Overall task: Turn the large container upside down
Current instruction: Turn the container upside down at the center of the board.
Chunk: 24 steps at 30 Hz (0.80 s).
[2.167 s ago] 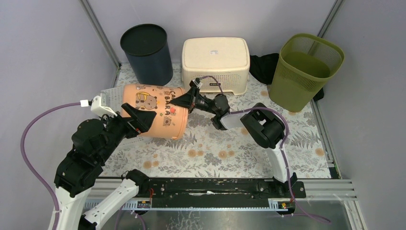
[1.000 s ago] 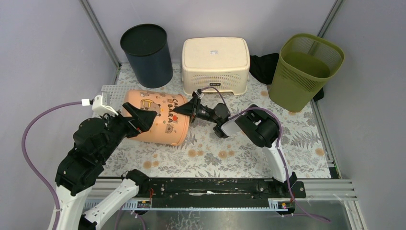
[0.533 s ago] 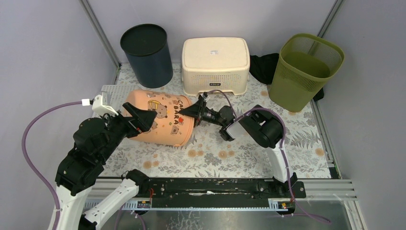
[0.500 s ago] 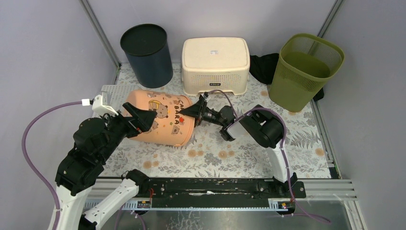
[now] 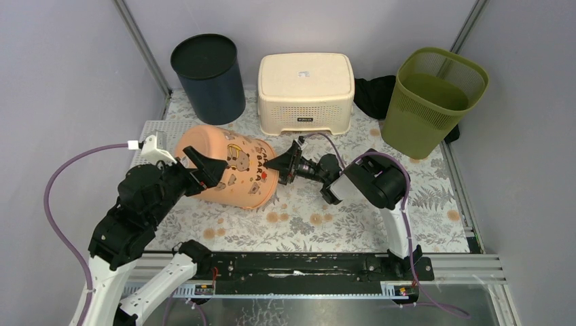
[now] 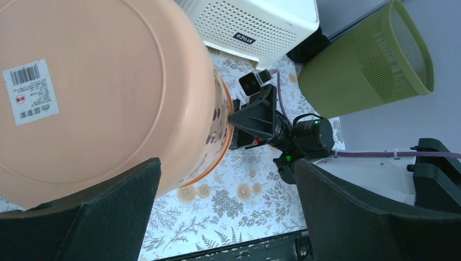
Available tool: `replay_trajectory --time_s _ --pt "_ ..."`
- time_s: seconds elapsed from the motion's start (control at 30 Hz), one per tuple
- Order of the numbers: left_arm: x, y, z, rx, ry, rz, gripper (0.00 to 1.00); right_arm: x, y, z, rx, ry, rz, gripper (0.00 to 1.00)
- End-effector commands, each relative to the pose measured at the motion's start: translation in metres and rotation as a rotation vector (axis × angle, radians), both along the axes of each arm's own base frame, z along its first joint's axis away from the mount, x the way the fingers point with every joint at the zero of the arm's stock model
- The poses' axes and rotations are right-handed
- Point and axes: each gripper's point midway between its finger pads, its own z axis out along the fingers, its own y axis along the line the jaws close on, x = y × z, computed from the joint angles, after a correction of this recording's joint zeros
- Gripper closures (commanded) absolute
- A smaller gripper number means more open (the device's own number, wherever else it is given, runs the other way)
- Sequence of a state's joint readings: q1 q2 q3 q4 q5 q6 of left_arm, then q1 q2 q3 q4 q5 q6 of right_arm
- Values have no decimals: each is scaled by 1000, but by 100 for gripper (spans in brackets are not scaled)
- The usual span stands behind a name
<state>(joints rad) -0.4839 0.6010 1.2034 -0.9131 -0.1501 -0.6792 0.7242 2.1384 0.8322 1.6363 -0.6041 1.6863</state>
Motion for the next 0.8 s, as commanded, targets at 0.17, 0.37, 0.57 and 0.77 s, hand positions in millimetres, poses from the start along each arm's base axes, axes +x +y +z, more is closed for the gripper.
replay_trajectory --time_s 0.17,0.37,0.57,0.77 --pt "14 -7 -17 4 10 3 0 -12 -15 2 1 -101 19 40" --pt "17 -10 -25 4 26 0 0 -13 -22 -4 -17 -97 12 41" --pt "18 -11 -27 2 30 -2 0 -13 -28 -7 -29 -94 1 51" --pt "18 -12 -27 0 29 -3 0 -13 -32 -11 -39 -86 -5 60"
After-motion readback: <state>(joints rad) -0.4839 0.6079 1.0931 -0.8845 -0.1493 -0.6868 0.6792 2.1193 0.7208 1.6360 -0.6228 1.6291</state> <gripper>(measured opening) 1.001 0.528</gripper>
